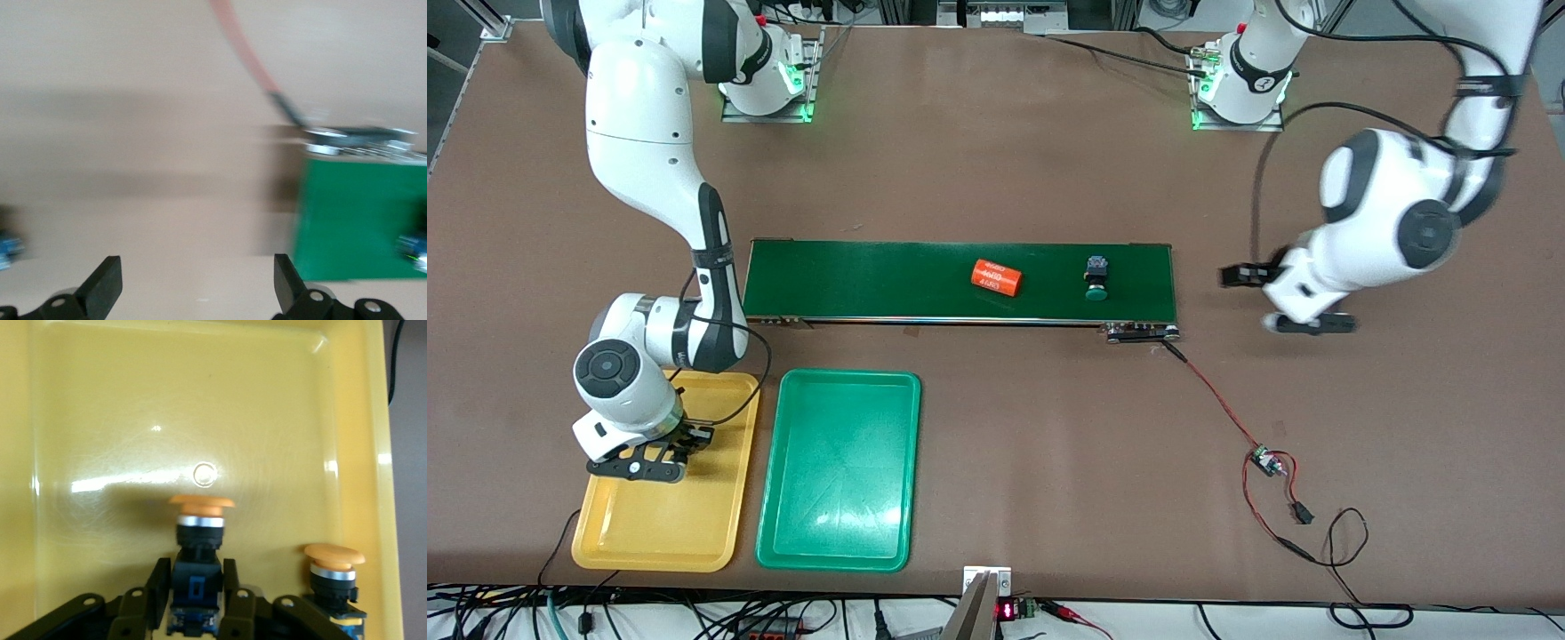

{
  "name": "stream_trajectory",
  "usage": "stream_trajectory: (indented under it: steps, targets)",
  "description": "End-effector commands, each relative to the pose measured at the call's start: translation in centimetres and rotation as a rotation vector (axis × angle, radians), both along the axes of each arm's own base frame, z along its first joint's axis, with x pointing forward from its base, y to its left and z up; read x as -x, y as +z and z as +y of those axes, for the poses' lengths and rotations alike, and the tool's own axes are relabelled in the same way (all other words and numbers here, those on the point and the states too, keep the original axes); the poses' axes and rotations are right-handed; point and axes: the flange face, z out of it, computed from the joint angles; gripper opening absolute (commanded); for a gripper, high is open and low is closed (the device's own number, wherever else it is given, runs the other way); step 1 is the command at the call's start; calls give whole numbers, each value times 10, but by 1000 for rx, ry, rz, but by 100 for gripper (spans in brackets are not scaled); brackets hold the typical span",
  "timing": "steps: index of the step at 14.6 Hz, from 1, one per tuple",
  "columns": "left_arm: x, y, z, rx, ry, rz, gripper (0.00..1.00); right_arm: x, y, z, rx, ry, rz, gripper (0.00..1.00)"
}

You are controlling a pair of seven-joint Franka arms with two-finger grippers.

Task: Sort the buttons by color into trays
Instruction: 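Place the yellow button in the yellow tray while the left gripper places green button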

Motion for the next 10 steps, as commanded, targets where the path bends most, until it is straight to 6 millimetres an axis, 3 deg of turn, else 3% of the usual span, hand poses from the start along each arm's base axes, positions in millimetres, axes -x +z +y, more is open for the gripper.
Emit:
stream_trajectory:
  steps: [1, 2, 6, 10]
  targets:
    - [10, -24, 75, -77, 69, 54, 100, -4, 11, 13, -57, -9, -9, 100]
    - [12, -31, 91, -96, 58, 67, 100, -2, 18, 17, -74, -19, 13, 100]
    - [31, -74, 141, -173, 5, 141, 100, 4, 93, 25, -145, -45, 63, 100]
    - [52, -124, 156, -194, -57, 145, 100, 15, 164, 20, -194, -59, 78, 100]
